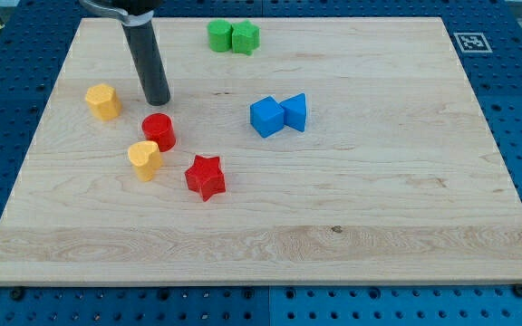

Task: Move the red circle into the yellow heart

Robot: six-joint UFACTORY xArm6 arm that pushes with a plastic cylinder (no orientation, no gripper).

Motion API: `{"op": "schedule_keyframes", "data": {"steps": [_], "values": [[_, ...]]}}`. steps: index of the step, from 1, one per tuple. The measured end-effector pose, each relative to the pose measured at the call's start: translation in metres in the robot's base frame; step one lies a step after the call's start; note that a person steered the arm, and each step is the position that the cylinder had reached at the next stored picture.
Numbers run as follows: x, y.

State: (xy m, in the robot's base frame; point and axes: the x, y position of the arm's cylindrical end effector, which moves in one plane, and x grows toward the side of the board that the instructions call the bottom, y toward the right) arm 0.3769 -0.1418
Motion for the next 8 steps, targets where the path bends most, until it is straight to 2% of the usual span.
{"op": "schedule_keyframes", "data": {"steps": [4,8], "values": [[0.001,0.031],[0.036,0.032]]}}
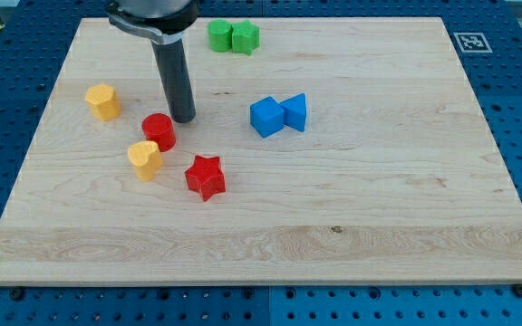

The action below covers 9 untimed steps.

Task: Move the red circle into the yellow heart

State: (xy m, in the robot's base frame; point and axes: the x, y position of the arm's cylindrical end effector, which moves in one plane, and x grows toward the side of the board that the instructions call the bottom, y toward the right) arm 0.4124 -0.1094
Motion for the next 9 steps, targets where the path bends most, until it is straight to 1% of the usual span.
{"op": "schedule_keyframes", "data": {"steps": [2,3,4,8,9], "values": [[0.036,-0.001],[0.041,0.028],[0.061,0.027],[0.075,-0.039],[0.087,-0.048]]}}
